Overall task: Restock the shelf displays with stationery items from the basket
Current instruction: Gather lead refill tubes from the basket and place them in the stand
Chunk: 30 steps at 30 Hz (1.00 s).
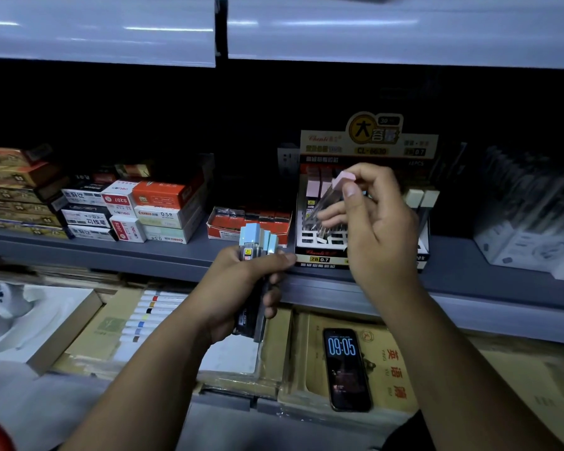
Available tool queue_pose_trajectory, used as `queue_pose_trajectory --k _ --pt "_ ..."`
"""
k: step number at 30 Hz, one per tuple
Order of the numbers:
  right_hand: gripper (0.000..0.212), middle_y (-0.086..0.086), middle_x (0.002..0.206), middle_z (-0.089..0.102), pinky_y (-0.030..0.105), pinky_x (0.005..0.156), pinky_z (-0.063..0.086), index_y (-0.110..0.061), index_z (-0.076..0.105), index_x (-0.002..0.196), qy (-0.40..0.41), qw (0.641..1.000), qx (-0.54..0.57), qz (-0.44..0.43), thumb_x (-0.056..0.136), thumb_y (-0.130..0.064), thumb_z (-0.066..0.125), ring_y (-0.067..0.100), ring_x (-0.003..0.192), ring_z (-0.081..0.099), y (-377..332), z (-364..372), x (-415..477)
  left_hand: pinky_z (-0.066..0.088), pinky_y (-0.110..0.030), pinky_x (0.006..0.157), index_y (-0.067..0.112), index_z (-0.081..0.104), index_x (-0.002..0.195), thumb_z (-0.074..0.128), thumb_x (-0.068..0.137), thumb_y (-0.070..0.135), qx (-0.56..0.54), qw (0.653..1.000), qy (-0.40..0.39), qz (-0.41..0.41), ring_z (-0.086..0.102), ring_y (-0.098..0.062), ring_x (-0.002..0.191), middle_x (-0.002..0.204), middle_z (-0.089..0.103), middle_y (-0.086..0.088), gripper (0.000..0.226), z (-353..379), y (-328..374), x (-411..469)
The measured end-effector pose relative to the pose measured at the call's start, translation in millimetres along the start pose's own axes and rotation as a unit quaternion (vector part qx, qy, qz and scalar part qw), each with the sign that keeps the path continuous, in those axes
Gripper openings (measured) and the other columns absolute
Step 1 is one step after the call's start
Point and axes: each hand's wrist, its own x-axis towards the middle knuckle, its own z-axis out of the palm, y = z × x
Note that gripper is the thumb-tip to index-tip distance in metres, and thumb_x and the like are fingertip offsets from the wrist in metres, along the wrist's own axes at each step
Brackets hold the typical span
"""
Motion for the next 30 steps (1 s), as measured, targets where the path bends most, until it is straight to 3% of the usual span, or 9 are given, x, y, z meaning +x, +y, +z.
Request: queue_pose_trajectory --k 13,20,24,27,30 --pt "0.017 0.003 0.082 0.067 0.036 0.067 0.059 -0.013 0.057 0.118 -0.053 0.997 -0.054 -0.003 0.108 -0.017 0.044 0.011 0.072 0.069 3.2 0.2 -0.2 0.038 -0.028 0.047 0.014 0.053 0.072 0.070 0.093 0.018 -0.002 1.000 0.004 0.002 0.039 -0.020 0.050 0.064 0.044 -0.005 0.027 3.4 -0.3 1.4" --pt "0.040 0.003 0.120 0.057 0.029 0.080 0.060 -0.015 0.048 0.140 -0.053 0.997 -0.055 0.017 0.101 -0.013 0.056 0.013 0.094 0.070 4.6 10.7 -8.2 0.040 -0.029 0.049 0.011 0.051 0.076 0.067 0.095 0.024 0.009 1.000 -0.014 0.002 0.041 -0.020 0.052 0.064 0.044 -0.005 0.029 7.6 2.8 0.1" --pt "0.020 0.000 0.110 0.058 0.028 0.072 0.058 -0.010 0.062 0.118 -0.041 0.997 -0.061 -0.016 0.098 -0.008 0.059 0.011 0.087 0.066 -1.8 6.9 -6.5 0.039 -0.029 0.048 0.008 0.048 0.086 0.067 0.096 0.023 0.014 1.000 -0.016 0.000 0.040 -0.020 0.051 0.065 0.043 -0.006 0.026 11.1 2.1 0.4" --pt "0.006 -0.008 0.096 0.058 0.020 0.065 0.045 -0.014 0.071 0.099 -0.117 0.992 -0.053 0.012 0.095 -0.015 0.067 0.011 0.076 0.058 -9.3 3.6 -9.4 0.038 -0.031 0.049 0.007 0.049 0.075 0.066 0.096 0.022 0.059 0.998 -0.028 0.008 0.038 -0.022 0.049 0.060 0.041 -0.006 0.031 18.4 0.7 1.4" --pt "0.009 -0.009 0.092 0.056 0.020 0.059 0.039 -0.020 0.073 0.093 -0.189 0.979 -0.014 0.073 0.089 -0.028 0.075 0.011 0.060 0.047 -11.4 0.5 -13.4 0.039 -0.036 0.052 0.003 0.054 0.072 0.062 0.097 0.014 0.114 0.993 -0.020 0.015 0.040 -0.023 0.045 0.056 0.045 -0.006 0.029 25.8 -4.6 5.1"
